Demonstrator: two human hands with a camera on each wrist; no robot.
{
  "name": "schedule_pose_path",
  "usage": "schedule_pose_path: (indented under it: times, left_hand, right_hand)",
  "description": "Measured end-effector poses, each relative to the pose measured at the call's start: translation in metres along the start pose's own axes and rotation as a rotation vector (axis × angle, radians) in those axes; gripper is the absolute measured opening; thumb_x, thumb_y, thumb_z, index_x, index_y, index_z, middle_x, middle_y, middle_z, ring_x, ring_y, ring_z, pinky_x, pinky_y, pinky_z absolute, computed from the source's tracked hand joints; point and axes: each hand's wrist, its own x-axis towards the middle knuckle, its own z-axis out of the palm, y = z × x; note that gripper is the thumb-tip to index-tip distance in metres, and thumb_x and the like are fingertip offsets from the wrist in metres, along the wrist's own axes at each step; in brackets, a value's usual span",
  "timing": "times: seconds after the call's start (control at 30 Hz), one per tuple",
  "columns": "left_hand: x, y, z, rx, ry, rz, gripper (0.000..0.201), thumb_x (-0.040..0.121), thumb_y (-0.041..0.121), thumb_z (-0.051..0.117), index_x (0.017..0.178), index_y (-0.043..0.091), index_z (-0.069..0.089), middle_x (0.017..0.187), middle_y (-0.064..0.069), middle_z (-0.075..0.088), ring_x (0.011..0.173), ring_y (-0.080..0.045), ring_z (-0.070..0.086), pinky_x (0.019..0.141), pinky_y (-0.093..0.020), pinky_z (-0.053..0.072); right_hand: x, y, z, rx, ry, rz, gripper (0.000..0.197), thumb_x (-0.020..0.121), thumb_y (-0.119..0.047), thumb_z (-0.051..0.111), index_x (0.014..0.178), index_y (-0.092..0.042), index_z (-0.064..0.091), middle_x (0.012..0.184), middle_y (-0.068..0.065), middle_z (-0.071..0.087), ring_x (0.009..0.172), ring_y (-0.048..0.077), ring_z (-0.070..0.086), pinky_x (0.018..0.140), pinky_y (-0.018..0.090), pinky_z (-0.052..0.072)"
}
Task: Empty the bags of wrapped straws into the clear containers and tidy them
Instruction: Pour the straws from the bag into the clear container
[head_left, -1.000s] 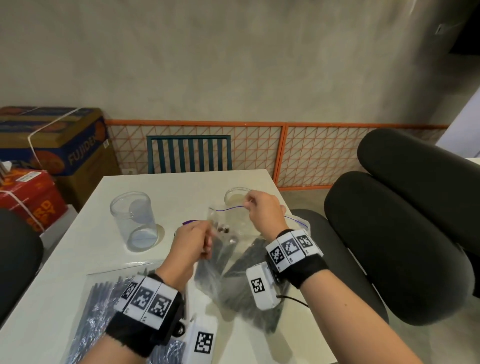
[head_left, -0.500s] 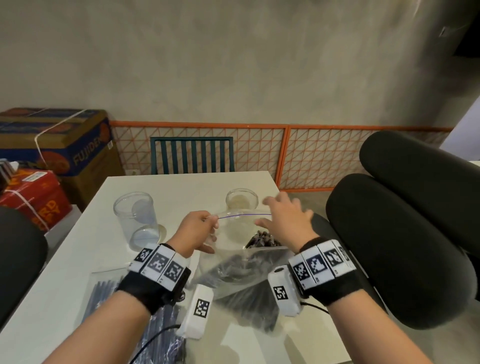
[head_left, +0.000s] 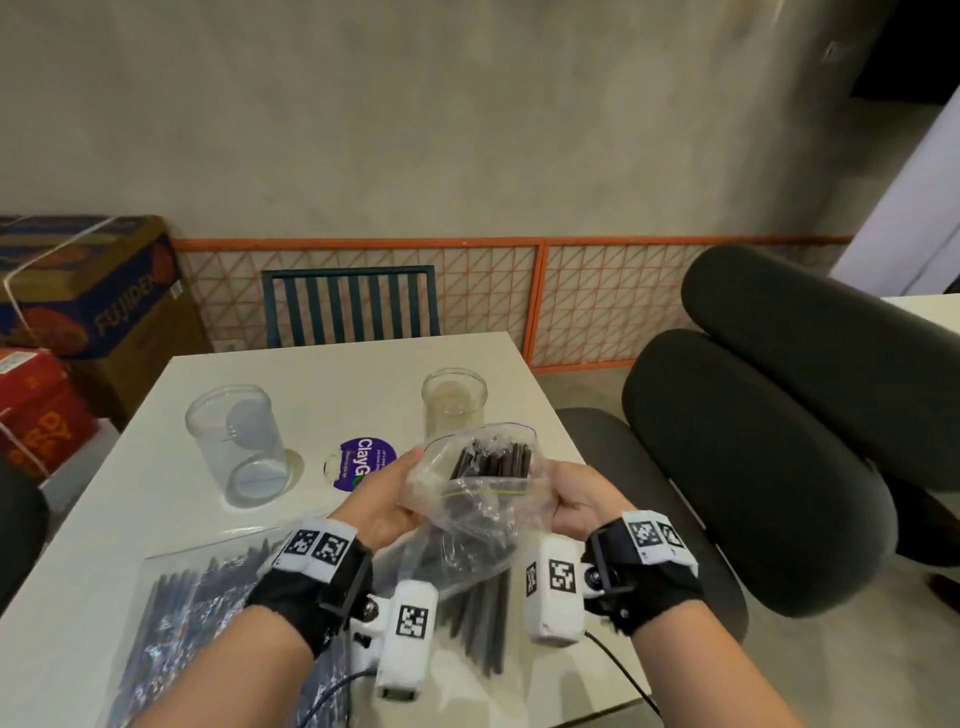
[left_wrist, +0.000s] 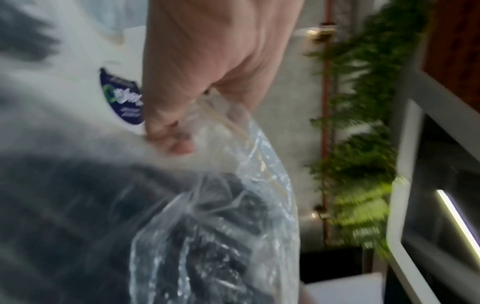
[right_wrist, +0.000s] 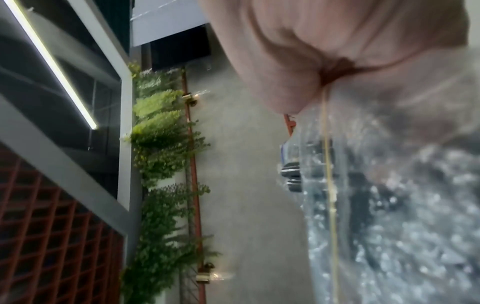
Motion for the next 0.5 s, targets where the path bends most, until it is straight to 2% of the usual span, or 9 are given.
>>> schedule_pose_path:
  times: [0.07,0.13,0.2,0.23,0.27,0.33,0.37,0.43,0.5]
  left_hand:
    - [-0.010,-0.004,-0.003,0.421,0.117,0.044,0.059,0.080,0.051,0.061,0.120,0.009,0.049,0.095,-0.008,0.061,0.080,-0.020,0.059,0.059,-0.031,0.050]
    - [-0.021,-0.010,-0.007,0.616,0.101,0.007,0.062,0.073,0.057,0.065,0.110,0.009,0.051,0.094,-0.007,0.056,0.075,-0.018,0.055,0.057,-0.029,0.048]
    - [-0.025,-0.017,-0.011,0.401,-0.050,-0.135,0.045,0.076,0.038,0.069,0.100,0.003,0.054,0.084,-0.012,0.056,0.063,-0.022,0.058,0.048,-0.030,0.051]
    - [-0.024,-0.021,-0.013,0.205,-0.100,-0.182,0.034,0.080,0.021,0.066,0.102,0.000,0.052,0.089,-0.018,0.057,0.064,-0.026,0.063,0.048,-0.033,0.055]
    - [-0.021,-0.025,-0.015,0.020,-0.140,-0.192,0.027,0.081,0.005,0.060,0.106,-0.001,0.051,0.100,-0.025,0.056,0.073,-0.034,0.067,0.053,-0.040,0.059]
    - [-0.019,-0.029,-0.016,-0.363,-0.194,-0.159,0.041,0.079,-0.014,0.047,0.118,-0.002,0.046,0.125,-0.034,0.048,0.107,-0.046,0.059,0.077,-0.053,0.055]
    - [-0.019,-0.031,-0.014,-0.528,-0.181,-0.115,0.045,0.081,-0.017,0.039,0.124,-0.003,0.042,0.131,-0.034,0.045,0.119,-0.046,0.050,0.084,-0.057,0.049]
    - [-0.023,-0.034,-0.005,-0.728,-0.114,-0.040,0.044,0.091,-0.014,0.028,0.132,-0.002,0.035,0.131,-0.030,0.044,0.128,-0.041,0.043,0.098,-0.057,0.038]
    - [-0.030,-0.040,0.007,-0.752,-0.093,0.015,0.040,0.094,-0.010,0.026,0.131,0.000,0.037,0.115,-0.029,0.050,0.128,-0.037,0.042,0.109,-0.054,0.025]
  right_hand:
    - [0.005,0.001,-0.001,0.038,0.008,-0.061,0.054,0.087,-0.015,0.059,0.135,0.002,0.041,0.141,0.025,0.044,0.123,0.046,0.050,0.095,0.067,0.041]
    - [-0.004,0.000,0.005,0.011,0.004,-0.120,0.051,0.088,-0.019,0.062,0.129,0.007,0.044,0.137,0.031,0.045,0.121,0.044,0.051,0.097,0.058,0.046]
    - [-0.009,0.001,0.009,-0.116,-0.055,-0.218,0.012,0.088,0.000,0.054,0.097,0.007,0.056,0.094,0.030,0.062,0.086,0.036,0.068,0.080,0.040,0.058]
    - [-0.010,0.003,0.009,-0.176,-0.024,-0.290,0.009,0.086,0.009,0.048,0.086,0.002,0.054,0.076,0.022,0.059,0.069,0.027,0.067,0.071,0.034,0.059]
    - [-0.015,0.005,0.013,-0.220,-0.006,-0.358,0.016,0.085,0.013,0.045,0.082,-0.001,0.053,0.072,0.016,0.056,0.063,0.022,0.063,0.070,0.032,0.057]
    - [-0.020,0.009,0.015,-0.273,0.020,-0.395,0.018,0.086,0.012,0.043,0.084,-0.002,0.054,0.075,0.012,0.056,0.066,0.019,0.060,0.074,0.032,0.053]
    - [-0.025,0.010,0.016,-0.363,0.076,-0.401,0.016,0.087,0.009,0.046,0.086,-0.003,0.056,0.077,0.011,0.058,0.069,0.019,0.058,0.073,0.031,0.051]
    - [-0.034,0.012,0.015,-0.652,0.269,-0.363,0.008,0.088,-0.007,0.051,0.095,-0.007,0.056,0.084,0.006,0.058,0.074,0.018,0.055,0.066,0.030,0.048]
    - [-0.042,0.016,0.012,-0.833,0.369,-0.246,0.019,0.093,-0.023,0.046,0.107,-0.010,0.049,0.091,0.004,0.054,0.076,0.018,0.054,0.061,0.031,0.048]
